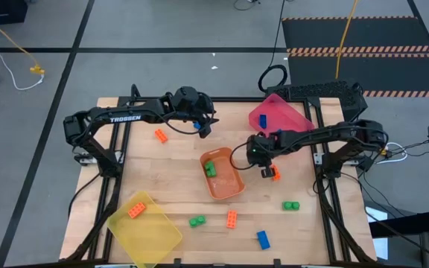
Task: Sort & place blocks by color
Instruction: Put the green game piece into the orange bin, then put the orange game piece into the yellow bin
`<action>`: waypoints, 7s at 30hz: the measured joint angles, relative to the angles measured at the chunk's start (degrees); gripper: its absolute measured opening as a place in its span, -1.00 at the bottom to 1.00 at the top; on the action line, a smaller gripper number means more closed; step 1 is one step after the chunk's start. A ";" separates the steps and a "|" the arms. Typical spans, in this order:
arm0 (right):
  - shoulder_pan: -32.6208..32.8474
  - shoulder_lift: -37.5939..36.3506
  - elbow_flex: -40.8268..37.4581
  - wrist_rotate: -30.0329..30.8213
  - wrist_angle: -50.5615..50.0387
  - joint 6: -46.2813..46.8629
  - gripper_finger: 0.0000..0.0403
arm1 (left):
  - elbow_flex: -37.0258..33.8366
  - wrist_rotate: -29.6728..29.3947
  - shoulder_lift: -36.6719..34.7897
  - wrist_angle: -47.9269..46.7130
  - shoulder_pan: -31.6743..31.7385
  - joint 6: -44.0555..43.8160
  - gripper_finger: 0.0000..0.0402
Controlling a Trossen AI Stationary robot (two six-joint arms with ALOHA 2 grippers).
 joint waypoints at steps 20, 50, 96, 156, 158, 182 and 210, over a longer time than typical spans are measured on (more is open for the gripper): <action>0.00 -13.82 -0.02 2.89 -4.27 4.52 -0.98 | 0.00 -0.17 0.02 0.06 0.23 -0.28 -0.10; -0.89 -3.69 -2.76 7.29 3.92 3.11 0.32 | 0.02 -0.22 0.02 -2.76 0.23 -0.31 -0.10; 3.92 -13.53 4.24 7.28 15.70 5.50 -1.00 | -25.14 2.43 -23.03 29.09 3.81 0.94 -0.10; 13.50 -11.24 1.98 4.60 -27.95 75.00 0.16 | -25.07 2.35 -25.72 26.24 1.75 -1.22 -0.10; 13.57 -11.24 0.27 4.08 -27.74 76.19 0.16 | -25.07 2.34 -25.27 29.17 0.41 -1.36 -0.10; 13.88 -11.46 -15.94 0.70 -5.08 77.98 0.16 | -25.07 0.83 -25.10 26.77 -4.63 -1.31 -0.10; 17.27 -17.97 -7.96 17.64 18.57 28.45 -0.34 | -25.11 0.79 -24.55 21.36 -14.87 10.28 -0.10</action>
